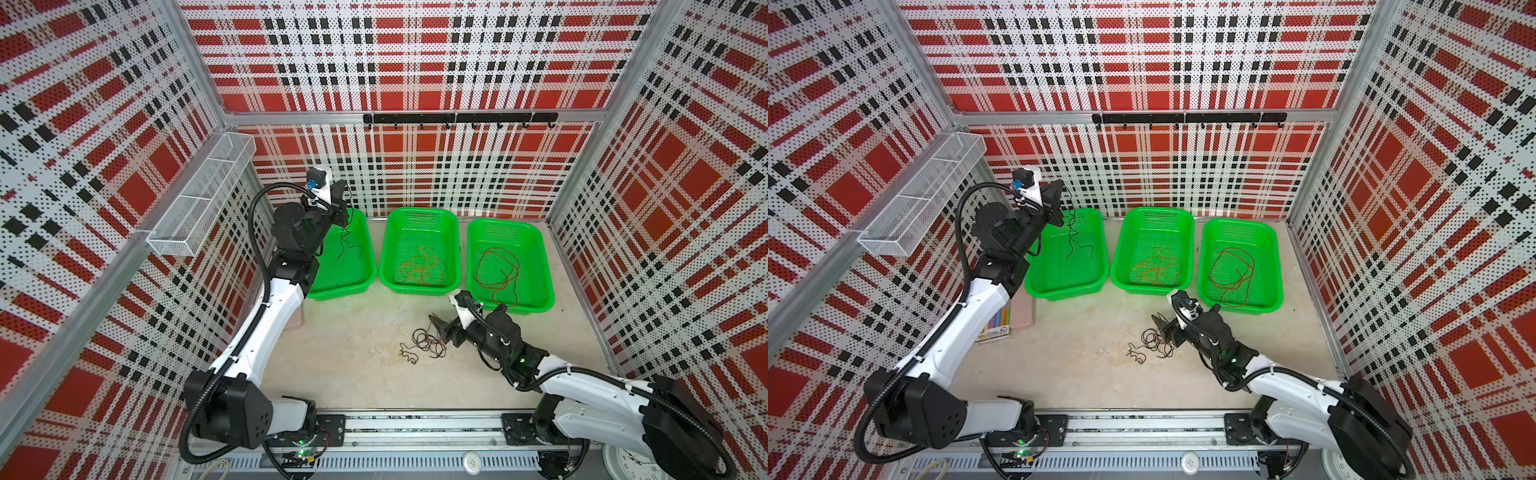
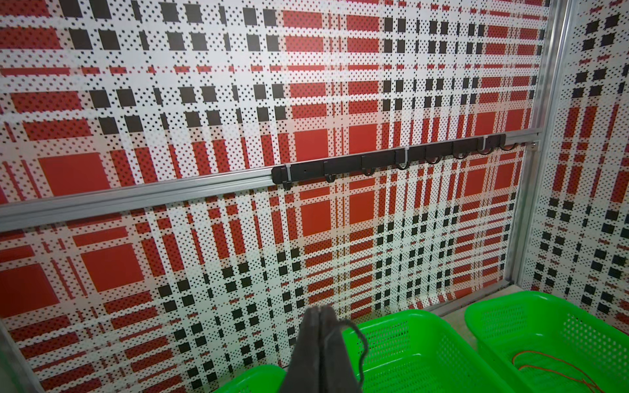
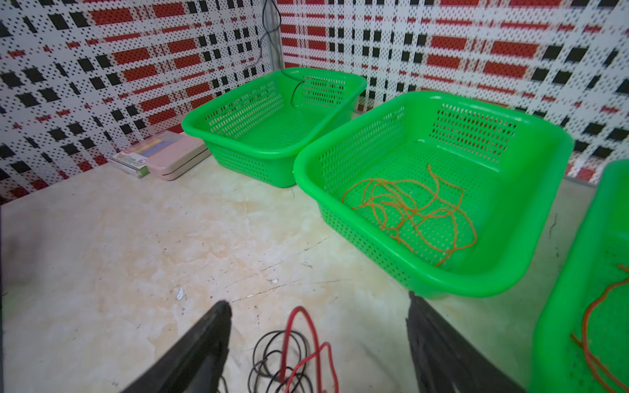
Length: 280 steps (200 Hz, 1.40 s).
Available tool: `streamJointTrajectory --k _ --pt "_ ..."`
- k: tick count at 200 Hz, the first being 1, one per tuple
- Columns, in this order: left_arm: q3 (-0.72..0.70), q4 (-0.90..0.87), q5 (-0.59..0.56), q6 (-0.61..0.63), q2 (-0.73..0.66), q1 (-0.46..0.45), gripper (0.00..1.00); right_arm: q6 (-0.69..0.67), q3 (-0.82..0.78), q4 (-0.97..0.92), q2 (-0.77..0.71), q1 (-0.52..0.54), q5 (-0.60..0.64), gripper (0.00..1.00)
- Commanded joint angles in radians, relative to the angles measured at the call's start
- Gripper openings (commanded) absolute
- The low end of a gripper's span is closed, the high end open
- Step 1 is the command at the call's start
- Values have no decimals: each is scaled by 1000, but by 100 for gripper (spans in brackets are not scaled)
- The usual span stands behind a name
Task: Untangle and sort cables by color
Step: Place the cable into the container.
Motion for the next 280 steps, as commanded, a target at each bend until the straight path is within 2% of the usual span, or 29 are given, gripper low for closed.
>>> streamJointTrajectory --k 1,48,86,119,165,173,183,191,205,210,232,252,280 --pt "-20 107 39 -43 28 50 0 -57 50 -28 -36 -11 -5 91" --pt "-73 191 78 -76 148 139 0 -71 164 -84 -46 -69 16 91" --pt "-103 229 91 -66 257 153 0 -70 257 -143 -30 -143 63 88" --pt "-123 279 112 -93 353 170 0 -53 300 -169 -3 -219 16 85" --pt "-129 302 134 -131 457 174 0 -42 312 -187 38 -238 -13 79" --pt "-127 302 135 -143 466 176 13 -40 312 -200 44 -238 -23 78" --pt "-125 302 135 -156 468 179 44 -36 306 -214 46 -238 -36 75" --pt "-127 302 127 -161 461 181 65 -28 300 -226 46 -239 -47 73" --pt "-136 307 107 -160 435 179 88 -23 276 -237 43 -238 -80 69" --pt "-142 311 97 -162 422 180 100 -27 267 -246 40 -237 -101 67" --pt "-173 318 60 -163 349 177 98 -4 208 -265 1 -235 -201 66" --pt "-208 316 28 -174 273 169 98 46 135 -266 -70 -230 -270 70" --pt "-271 299 -48 -130 163 124 98 70 81 -346 -136 -175 -264 73"
